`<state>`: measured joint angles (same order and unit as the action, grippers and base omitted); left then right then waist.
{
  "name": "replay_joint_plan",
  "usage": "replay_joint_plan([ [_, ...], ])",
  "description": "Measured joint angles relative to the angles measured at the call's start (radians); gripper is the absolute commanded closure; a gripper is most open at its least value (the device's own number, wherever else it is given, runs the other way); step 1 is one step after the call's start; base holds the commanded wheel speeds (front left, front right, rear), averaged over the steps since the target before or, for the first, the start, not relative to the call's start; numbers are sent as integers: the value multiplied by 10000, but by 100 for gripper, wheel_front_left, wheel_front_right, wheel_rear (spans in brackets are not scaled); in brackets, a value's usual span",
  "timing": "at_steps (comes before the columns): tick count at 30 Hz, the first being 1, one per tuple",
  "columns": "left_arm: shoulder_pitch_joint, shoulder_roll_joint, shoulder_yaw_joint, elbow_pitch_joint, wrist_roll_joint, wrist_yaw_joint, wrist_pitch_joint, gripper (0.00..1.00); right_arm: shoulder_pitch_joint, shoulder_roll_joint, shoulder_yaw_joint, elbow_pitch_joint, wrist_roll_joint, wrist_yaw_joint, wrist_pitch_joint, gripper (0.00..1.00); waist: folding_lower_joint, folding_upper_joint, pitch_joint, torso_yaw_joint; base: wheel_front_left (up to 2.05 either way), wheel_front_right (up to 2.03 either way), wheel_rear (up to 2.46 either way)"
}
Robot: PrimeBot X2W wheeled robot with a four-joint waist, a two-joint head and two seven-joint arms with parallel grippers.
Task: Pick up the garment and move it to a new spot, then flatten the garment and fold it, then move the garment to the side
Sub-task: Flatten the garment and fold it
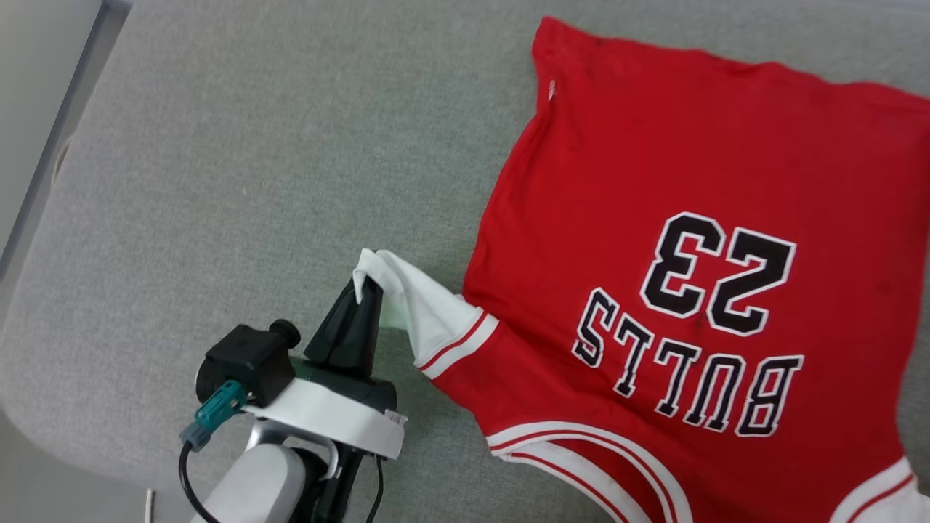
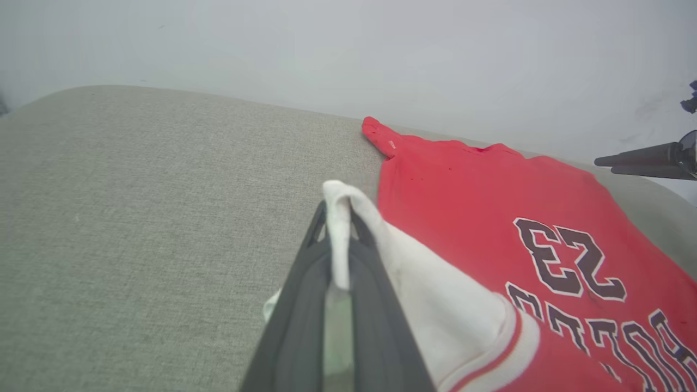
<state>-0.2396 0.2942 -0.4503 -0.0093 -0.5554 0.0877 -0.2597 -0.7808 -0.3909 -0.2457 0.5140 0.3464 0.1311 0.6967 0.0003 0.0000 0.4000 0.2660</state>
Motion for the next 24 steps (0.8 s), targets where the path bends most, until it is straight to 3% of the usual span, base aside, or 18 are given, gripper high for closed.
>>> replay_joint_plan([
  [5,-160,-295,-29,-318,165,-123,-4,100,-895,-67,194,445,-449,0,491,0,0,0,778,334,0,0,0],
  [10,-283,-558,82,-332,299,-330,-6,100,-1300,-142,420,991,-742,4,1680,0,-2,0,1358,479,0,0,0],
  [11,-287,-585,119,-311,343,-360,-6,100,-1345,-180,454,1022,-750,4,1883,40,-3,0,1408,490,0,0,0],
  [13,-287,-654,190,-242,405,-441,-15,100,-1420,-203,393,1145,-731,8,2253,100,-3,-1,1424,492,0,0,0],
  [18,-273,-815,378,-69,497,-606,-17,100,-1362,-199,364,1308,-698,6,2723,100,-4,-1,1287,470,0,0,0],
  [24,60,-763,573,347,523,-627,-19,100,-756,-257,422,1166,-351,8,2219,100,-3,0,745,305,0,0,0],
])
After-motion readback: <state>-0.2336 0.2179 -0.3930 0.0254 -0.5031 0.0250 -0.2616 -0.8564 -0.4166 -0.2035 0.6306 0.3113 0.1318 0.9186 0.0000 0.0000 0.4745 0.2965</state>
